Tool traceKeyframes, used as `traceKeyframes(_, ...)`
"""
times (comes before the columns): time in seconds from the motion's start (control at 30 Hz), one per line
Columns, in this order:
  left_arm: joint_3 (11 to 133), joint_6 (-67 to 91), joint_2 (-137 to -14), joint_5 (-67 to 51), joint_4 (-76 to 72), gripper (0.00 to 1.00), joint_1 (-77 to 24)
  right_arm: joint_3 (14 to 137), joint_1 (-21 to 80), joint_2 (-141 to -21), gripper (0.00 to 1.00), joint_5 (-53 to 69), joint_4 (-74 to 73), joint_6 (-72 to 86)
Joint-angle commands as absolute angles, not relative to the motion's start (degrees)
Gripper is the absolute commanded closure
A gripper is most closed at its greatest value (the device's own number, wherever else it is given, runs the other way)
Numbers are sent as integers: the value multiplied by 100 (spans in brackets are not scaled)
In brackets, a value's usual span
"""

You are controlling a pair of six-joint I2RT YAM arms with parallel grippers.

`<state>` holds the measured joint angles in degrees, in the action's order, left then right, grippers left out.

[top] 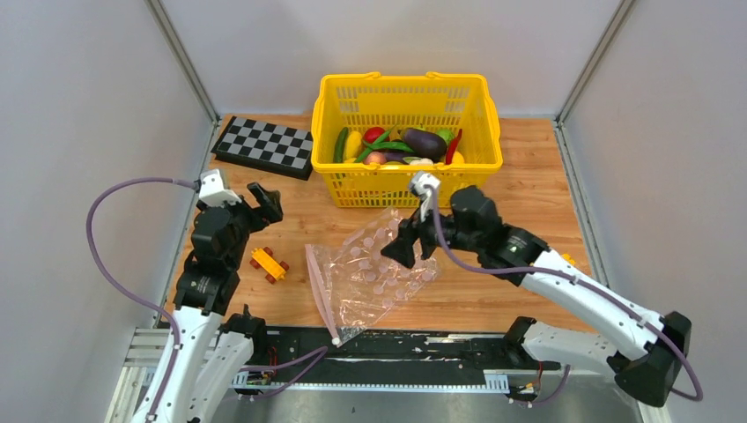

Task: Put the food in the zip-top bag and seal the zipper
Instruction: Adjust the bin at the center of the board.

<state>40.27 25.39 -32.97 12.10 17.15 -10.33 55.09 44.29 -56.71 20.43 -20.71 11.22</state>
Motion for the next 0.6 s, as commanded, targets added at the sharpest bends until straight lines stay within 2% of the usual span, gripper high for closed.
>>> traceKeyframes(0.0,3926,2802,-3088,914,2128,0,-1020,5355,5316,-6059,27,927,-2146,981)
traceKeyframes(0.1,3885,2803,-2934,1081,2426,0,-1020,5359,5736,-6313,26,94,-2146,1270)
traceKeyframes(0.2,3755,2856,-2815,1034,2540,0,-1020,5223,5822,-6424,23,59,-1867,1339)
traceKeyframes(0.33,3573,2908,-2848,658,2560,0,-1020,5451,5806,-6617,13,-791,-1579,1118)
traceKeyframes(0.4,3481,2918,-2915,383,2524,0,-1020,5800,5717,-6895,9,-748,-1592,823)
traceKeyframes(0.57,3437,2887,-3185,-236,2652,0,-1020,6929,5571,-7969,8,-406,-1682,381)
